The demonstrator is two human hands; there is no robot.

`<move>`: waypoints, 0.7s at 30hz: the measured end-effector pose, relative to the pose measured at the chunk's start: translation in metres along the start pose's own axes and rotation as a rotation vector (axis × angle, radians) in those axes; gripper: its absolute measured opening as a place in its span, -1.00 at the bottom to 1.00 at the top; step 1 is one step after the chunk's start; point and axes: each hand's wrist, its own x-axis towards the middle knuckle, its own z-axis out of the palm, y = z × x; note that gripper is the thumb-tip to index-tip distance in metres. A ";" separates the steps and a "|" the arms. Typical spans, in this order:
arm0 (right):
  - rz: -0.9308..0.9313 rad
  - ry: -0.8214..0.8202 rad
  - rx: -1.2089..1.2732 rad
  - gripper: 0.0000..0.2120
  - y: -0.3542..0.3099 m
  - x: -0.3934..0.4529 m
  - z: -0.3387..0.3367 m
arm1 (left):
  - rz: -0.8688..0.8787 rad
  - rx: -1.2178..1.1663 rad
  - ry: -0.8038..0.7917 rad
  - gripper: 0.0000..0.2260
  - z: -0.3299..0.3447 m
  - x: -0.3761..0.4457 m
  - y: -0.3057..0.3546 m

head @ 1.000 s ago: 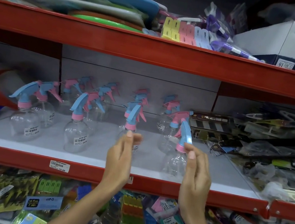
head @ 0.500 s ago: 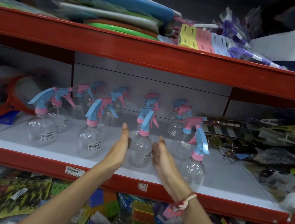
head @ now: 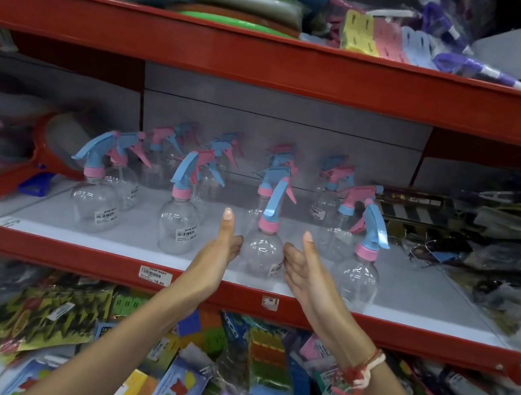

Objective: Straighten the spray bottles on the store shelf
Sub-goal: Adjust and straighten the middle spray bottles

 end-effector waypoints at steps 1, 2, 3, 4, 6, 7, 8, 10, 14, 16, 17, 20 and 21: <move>-0.003 -0.001 0.002 -0.28 0.001 -0.002 0.000 | -0.001 -0.002 -0.004 -0.05 -0.001 -0.002 0.000; -0.006 0.003 -0.008 -0.26 0.002 -0.002 0.000 | 0.001 0.004 -0.007 -0.06 -0.002 -0.004 0.000; -0.010 0.014 -0.033 -0.24 0.004 -0.003 0.000 | 0.007 0.009 -0.008 -0.07 -0.004 -0.005 -0.001; -0.024 0.049 -0.076 -0.21 0.006 -0.004 0.001 | 0.019 0.011 -0.002 -0.08 -0.005 -0.006 -0.002; -0.107 0.195 -0.148 -0.23 0.007 -0.006 0.007 | 0.075 -0.004 0.043 -0.12 -0.009 -0.008 -0.005; -0.175 0.282 -0.156 -0.29 0.006 -0.008 0.011 | 0.116 -0.016 0.082 -0.17 -0.012 -0.008 -0.006; -0.262 0.356 -0.147 -0.38 0.005 -0.011 0.016 | 0.161 -0.034 0.127 -0.23 -0.015 -0.009 -0.006; -0.435 0.441 -0.126 -0.59 0.000 -0.017 0.028 | 0.226 -0.092 0.226 -0.36 -0.022 -0.010 -0.004; -0.569 0.361 -0.075 -0.69 -0.009 -0.014 0.057 | 0.274 -0.184 0.392 -0.51 -0.044 -0.008 -0.001; -0.551 0.285 -0.081 -0.71 -0.009 -0.005 0.073 | 0.296 -0.171 0.470 -0.53 -0.056 -0.008 -0.001; -0.525 0.243 -0.082 -0.70 -0.007 0.001 0.081 | 0.304 -0.157 0.505 -0.53 -0.063 -0.008 -0.002; -0.376 0.120 -0.117 -0.60 -0.004 0.019 0.108 | 0.277 -0.103 0.544 -0.50 -0.086 -0.001 -0.007; -0.314 0.086 -0.138 -0.56 -0.004 0.025 0.115 | 0.242 -0.067 0.525 -0.46 -0.093 0.000 -0.008</move>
